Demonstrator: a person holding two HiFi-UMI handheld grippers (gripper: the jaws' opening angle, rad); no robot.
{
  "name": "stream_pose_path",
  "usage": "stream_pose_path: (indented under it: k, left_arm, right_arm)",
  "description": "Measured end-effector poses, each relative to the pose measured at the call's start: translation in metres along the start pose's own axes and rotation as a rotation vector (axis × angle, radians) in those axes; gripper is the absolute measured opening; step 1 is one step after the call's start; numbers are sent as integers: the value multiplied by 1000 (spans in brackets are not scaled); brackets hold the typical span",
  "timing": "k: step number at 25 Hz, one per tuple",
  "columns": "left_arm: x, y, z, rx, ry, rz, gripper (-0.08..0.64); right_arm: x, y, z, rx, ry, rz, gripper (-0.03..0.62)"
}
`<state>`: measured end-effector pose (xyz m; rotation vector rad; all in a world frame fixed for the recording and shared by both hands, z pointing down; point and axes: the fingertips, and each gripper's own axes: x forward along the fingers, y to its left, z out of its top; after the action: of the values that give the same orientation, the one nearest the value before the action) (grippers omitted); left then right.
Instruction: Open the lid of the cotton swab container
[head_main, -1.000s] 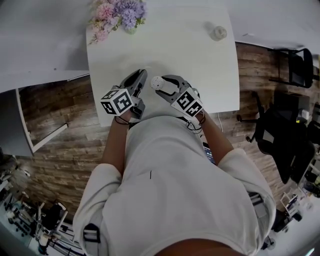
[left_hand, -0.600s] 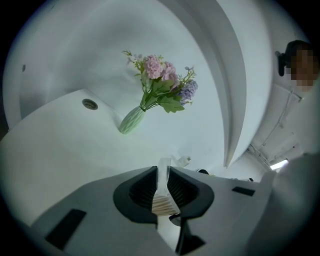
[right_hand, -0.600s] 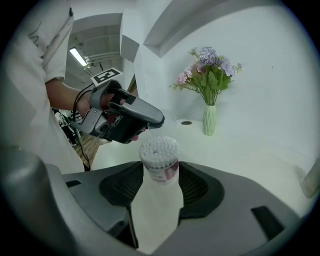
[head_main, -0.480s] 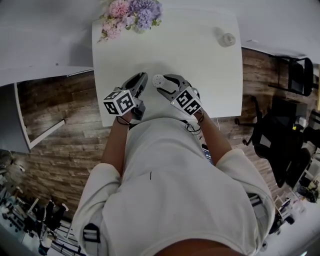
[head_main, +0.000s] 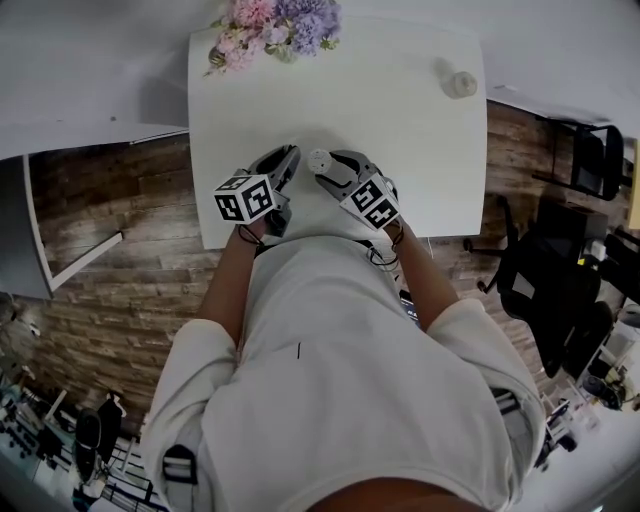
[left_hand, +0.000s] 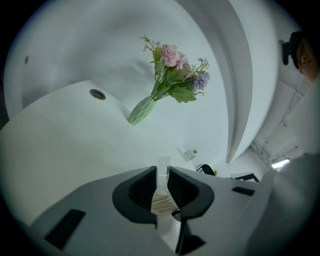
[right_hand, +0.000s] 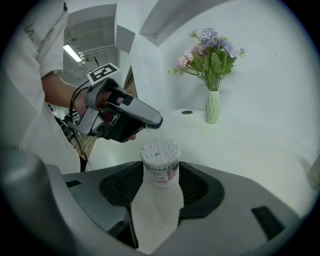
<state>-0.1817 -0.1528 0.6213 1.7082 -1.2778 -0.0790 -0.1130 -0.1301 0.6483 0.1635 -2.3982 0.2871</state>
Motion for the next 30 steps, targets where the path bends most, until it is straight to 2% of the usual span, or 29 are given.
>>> stream_pose_path:
  k: [3,6,11,14,17,18,19,22,26,30]
  left_arm:
    - [-3,3,-1,43,16,24,77]
    - [-7,3,-1,78,15,46,174]
    - [-25,6,4,119,2,93,204]
    - [-40,13,3,207,4,175,204]
    - [-47,12,-11,257,32,218,202]
    - [-48,10,-19,273,48,229,191]
    - [-48,8,-27,290,62,244,147]
    - [-49,0,-50,310,70,291,48]
    - [-47,-13,-82,292,76,335,28]
    - [-45,-24,-105,293,78,377,23]
  right_arm:
    - [3,1,-1,5,6,-12,219]
    - [1,-2,-5,18,7,-31,229]
    - [-11,-7,-14,56,8,-51,230]
    - [-22,-9,-24,62,15,-66,201]
    - [-35,-15,-36,69,28,-113,119]
    - [-39,-17,-41,64,39,-137,55]
    - [-41,-18,-46,51,49,-157,-3]
    - [-52,-13,-55,18,54,-178,-3]
    - [-71,-2,-62,26,24,-189,-3]
    - [-86,1,-60,100,-39,-208,-3]
